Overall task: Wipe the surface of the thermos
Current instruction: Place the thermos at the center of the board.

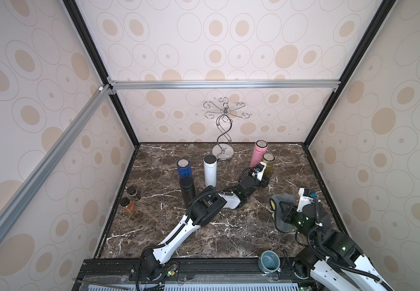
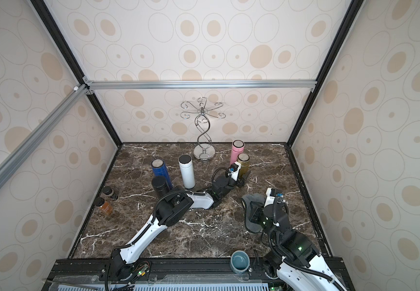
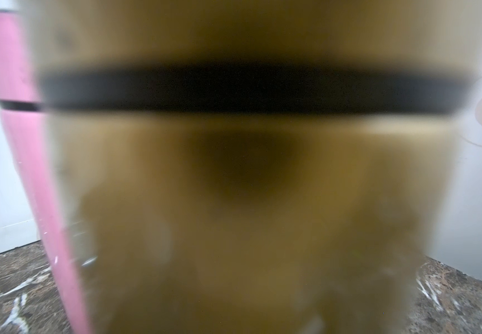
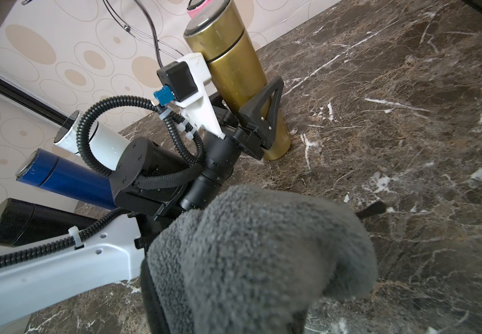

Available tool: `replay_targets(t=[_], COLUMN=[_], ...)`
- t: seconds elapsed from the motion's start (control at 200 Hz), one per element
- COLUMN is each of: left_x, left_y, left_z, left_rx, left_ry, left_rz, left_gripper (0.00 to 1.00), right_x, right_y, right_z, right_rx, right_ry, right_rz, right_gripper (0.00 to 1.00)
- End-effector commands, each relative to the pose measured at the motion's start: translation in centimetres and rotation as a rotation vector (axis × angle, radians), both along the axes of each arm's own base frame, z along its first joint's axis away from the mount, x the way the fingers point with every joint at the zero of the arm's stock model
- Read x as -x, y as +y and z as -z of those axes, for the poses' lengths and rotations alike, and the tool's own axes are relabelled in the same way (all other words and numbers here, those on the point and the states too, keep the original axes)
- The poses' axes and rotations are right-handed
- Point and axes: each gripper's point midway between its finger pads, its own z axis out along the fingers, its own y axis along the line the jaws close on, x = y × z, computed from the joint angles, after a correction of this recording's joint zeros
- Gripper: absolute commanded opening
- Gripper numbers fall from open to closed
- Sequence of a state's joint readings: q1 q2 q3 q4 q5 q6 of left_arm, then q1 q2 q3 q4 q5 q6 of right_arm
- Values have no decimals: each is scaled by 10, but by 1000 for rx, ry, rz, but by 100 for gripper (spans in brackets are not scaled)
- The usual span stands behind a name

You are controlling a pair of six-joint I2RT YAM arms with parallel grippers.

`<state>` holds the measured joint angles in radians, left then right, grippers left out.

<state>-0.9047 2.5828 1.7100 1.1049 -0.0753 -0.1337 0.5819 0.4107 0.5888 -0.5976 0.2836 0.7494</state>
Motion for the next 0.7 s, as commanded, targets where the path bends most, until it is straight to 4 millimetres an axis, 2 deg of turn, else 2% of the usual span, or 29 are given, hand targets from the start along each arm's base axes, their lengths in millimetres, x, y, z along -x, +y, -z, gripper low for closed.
replay_targets(t=[0.0, 0.13, 0.315, 0.525, 0.555, 0.64, 0.695], left_x=[0, 3, 5, 8, 8, 9, 9], left_y=[8, 16, 22, 22, 22, 25, 27], left_z=[-30, -26, -26, -27, -27, -27, -27], left_rx=[82, 92, 98, 82, 83, 85, 84], left_ry=[-64, -69, -73, -84, -86, -93, -93], left_rz=[-16, -30, -47, -53, -53, -63, -68], left_gripper=[14, 16, 31, 42, 49, 54, 63], right_x=[-3, -4, -5, -7, -7, -7, -7], right_y=[1, 3, 3, 6, 6, 6, 5], right_z=[-2, -2, -2, -1, -1, -1, -1], right_rx=[-4, -10, -11, -17, -16, -17, -19], right_ry=[-10, -11, -9, -9, -9, -9, -12], right_rz=[0, -2, -2, -8, -9, -8, -4], right_gripper=[0, 0, 0, 0, 0, 0, 0])
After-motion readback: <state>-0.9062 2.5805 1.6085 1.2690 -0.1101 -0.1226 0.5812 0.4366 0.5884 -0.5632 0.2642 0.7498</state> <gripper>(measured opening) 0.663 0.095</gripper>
